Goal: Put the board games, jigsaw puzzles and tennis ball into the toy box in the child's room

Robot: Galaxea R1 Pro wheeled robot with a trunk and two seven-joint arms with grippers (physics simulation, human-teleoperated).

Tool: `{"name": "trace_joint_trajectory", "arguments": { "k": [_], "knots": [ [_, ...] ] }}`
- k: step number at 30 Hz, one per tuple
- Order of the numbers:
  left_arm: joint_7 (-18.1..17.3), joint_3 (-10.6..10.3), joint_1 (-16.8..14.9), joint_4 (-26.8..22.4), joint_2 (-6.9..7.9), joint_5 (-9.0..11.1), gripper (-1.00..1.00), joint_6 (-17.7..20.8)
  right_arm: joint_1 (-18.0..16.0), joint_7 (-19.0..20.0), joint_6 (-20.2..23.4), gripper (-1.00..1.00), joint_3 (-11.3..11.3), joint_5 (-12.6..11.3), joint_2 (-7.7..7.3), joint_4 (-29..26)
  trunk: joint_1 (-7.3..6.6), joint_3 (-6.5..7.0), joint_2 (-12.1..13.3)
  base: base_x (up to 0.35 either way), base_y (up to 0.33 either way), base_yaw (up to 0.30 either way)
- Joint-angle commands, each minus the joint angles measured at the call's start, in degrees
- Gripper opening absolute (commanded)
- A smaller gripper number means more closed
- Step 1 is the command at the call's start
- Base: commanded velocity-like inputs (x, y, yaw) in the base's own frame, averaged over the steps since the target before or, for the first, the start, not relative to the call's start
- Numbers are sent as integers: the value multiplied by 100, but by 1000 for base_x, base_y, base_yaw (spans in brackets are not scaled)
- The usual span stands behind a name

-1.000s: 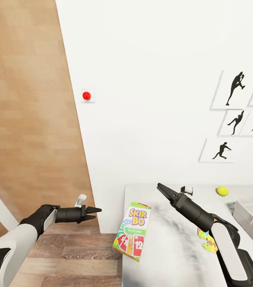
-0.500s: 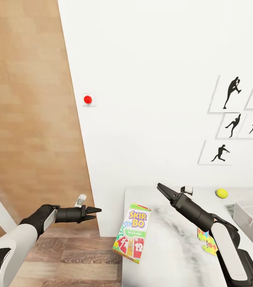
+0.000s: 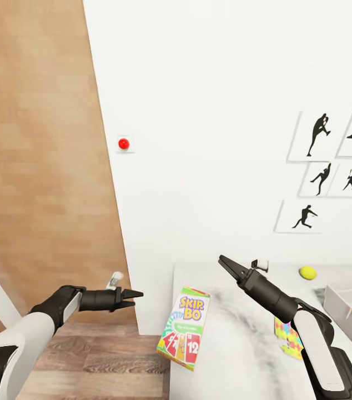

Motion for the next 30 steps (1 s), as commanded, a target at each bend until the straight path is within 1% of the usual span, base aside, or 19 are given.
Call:
{"name": "trace_joint_trajectory", "arguments": {
  "k": [1,4,9,18,24,30],
  "knots": [
    [-9,21,-2,2,-16,-6,100,55,-5,4,34,100,-5,-18,-1,-1,2,1,-7,0,0,0],
    [3,21,7,4,-58,-18,100,46,-5,5,34,100,-5,-18,-1,-7,2,29,-7,0,0,0],
    [7,22,47,6,-85,-30,100,27,-7,5,39,100,-11,-18,-6,-10,2,76,-7,0,0,0],
    [-1,23,116,6,-92,1,100,-110,-5,5,39,100,-37,-18,-7,-11,2,160,-7,-9,0,40],
    [4,15,120,6,-97,4,100,-131,-5,5,35,100,-39,-18,-7,-11,2,217,-7,-117,0,60],
    [6,12,121,6,-98,7,100,-133,-5,5,42,100,-44,-18,-7,-11,2,247,-7,-38,0,39]
  ]
}}
